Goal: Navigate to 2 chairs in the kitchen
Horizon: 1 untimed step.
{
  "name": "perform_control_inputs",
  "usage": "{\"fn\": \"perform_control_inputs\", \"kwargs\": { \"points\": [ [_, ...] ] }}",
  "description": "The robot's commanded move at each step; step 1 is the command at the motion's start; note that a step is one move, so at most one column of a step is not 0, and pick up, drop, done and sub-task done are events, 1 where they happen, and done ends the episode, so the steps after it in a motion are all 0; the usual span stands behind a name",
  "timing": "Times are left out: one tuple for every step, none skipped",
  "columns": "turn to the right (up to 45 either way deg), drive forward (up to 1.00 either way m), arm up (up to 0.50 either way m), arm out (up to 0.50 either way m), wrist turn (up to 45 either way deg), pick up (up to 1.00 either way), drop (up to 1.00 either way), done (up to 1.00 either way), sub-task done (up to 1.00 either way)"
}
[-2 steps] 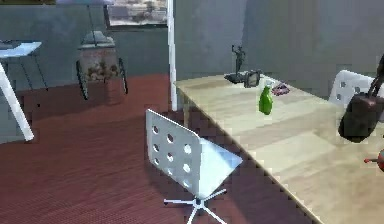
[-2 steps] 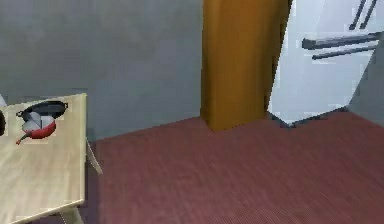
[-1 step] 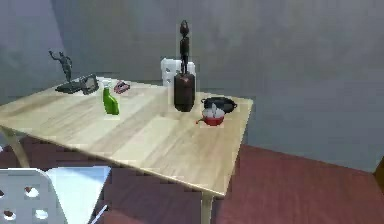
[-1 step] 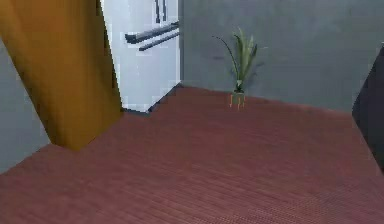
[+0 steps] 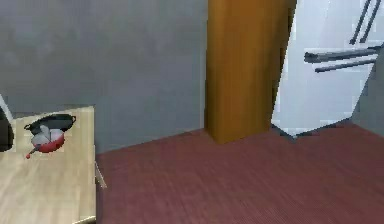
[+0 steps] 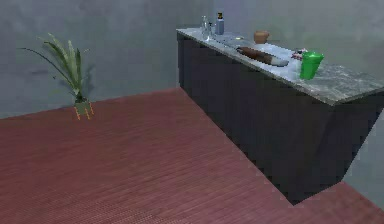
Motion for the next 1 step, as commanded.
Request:
{"fn": "perform_control_inputs", "kwargs": {
  "points": [
    [30.0,0.00,0.00,0.00,0.0,0.00,0.00,0.00,0.00]
  ]
}}
